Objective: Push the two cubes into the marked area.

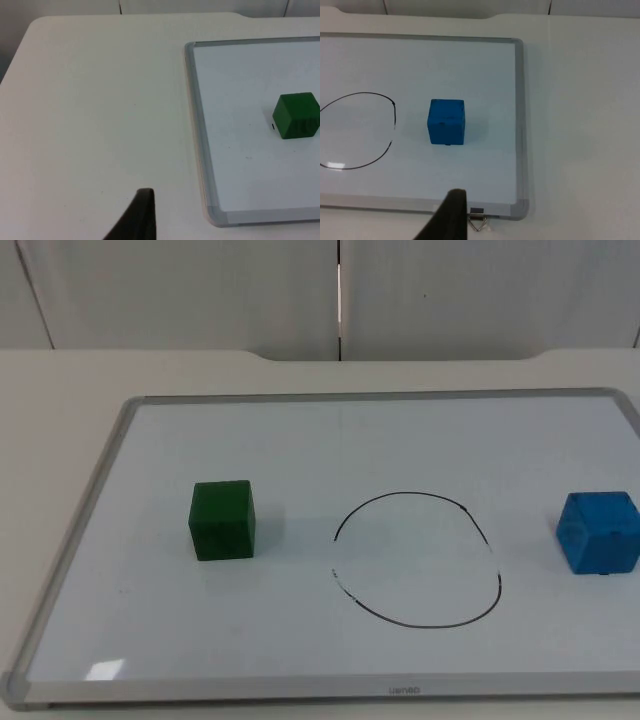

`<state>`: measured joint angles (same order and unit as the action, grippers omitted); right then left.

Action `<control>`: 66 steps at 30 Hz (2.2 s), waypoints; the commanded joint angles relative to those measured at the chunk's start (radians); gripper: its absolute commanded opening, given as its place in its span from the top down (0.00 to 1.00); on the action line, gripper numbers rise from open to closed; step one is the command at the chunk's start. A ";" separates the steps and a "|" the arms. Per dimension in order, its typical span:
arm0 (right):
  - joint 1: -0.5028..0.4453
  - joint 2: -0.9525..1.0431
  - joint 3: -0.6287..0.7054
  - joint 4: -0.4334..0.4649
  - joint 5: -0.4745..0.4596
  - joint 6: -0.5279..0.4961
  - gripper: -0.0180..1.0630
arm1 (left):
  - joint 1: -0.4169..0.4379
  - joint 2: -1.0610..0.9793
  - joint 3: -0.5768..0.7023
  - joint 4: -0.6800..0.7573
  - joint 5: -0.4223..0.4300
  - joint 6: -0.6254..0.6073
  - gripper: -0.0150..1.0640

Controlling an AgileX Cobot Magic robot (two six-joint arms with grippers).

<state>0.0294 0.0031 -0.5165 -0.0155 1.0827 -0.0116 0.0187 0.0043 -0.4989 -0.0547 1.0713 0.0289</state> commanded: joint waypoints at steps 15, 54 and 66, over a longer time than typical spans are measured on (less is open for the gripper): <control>0.005 -0.003 0.002 -0.001 -0.004 -0.001 0.01 | 0.002 -0.004 0.005 -0.004 0.003 0.000 0.01; 0.005 -0.003 0.002 0.001 -0.004 -0.001 0.01 | 0.002 0.036 -0.047 0.011 -0.067 0.000 0.01; 0.005 -0.003 0.002 0.001 -0.004 -0.001 0.01 | 0.002 0.089 -0.047 0.011 -0.075 0.000 0.01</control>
<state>0.0294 0.0031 -0.5165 -0.0155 1.0827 -0.0099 0.0187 0.0840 -0.5427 -0.0487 1.0111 0.0289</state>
